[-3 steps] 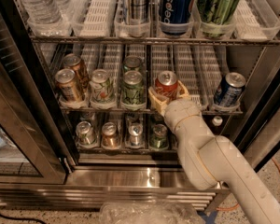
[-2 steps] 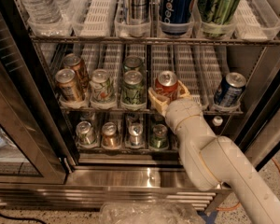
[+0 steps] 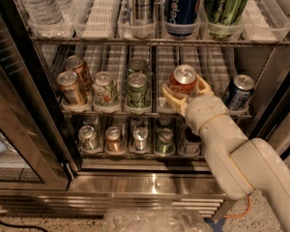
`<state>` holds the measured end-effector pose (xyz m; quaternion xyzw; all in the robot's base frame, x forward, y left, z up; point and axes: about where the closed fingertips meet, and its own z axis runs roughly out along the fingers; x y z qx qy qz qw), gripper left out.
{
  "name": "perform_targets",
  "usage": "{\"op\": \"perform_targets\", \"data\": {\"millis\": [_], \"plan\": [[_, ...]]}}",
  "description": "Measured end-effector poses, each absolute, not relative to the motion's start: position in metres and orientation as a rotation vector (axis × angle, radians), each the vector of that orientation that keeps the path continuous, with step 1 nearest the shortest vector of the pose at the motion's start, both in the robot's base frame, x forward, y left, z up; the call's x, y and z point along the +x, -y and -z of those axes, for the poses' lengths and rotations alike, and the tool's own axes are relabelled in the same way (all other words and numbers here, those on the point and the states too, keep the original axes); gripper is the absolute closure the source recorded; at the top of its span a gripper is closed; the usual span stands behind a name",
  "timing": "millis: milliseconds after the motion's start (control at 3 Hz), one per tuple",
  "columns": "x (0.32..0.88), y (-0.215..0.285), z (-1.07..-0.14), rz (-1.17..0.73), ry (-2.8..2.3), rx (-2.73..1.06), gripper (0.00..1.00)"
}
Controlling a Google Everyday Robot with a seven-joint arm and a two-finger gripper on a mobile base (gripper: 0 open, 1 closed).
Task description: Pick coke can from middle shelf of fridge
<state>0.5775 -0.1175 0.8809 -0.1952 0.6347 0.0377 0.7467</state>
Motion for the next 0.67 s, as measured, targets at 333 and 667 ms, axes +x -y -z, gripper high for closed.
{"op": "perform_targets", "data": {"millis": [333,667], "plan": [[0.5687,0.1271,-0.8941,-0.075,-1.367,-0.492,1.00],[0.5606,0.1252,-0.8853,-0.046,-1.366,-0.617,1.00]]}}
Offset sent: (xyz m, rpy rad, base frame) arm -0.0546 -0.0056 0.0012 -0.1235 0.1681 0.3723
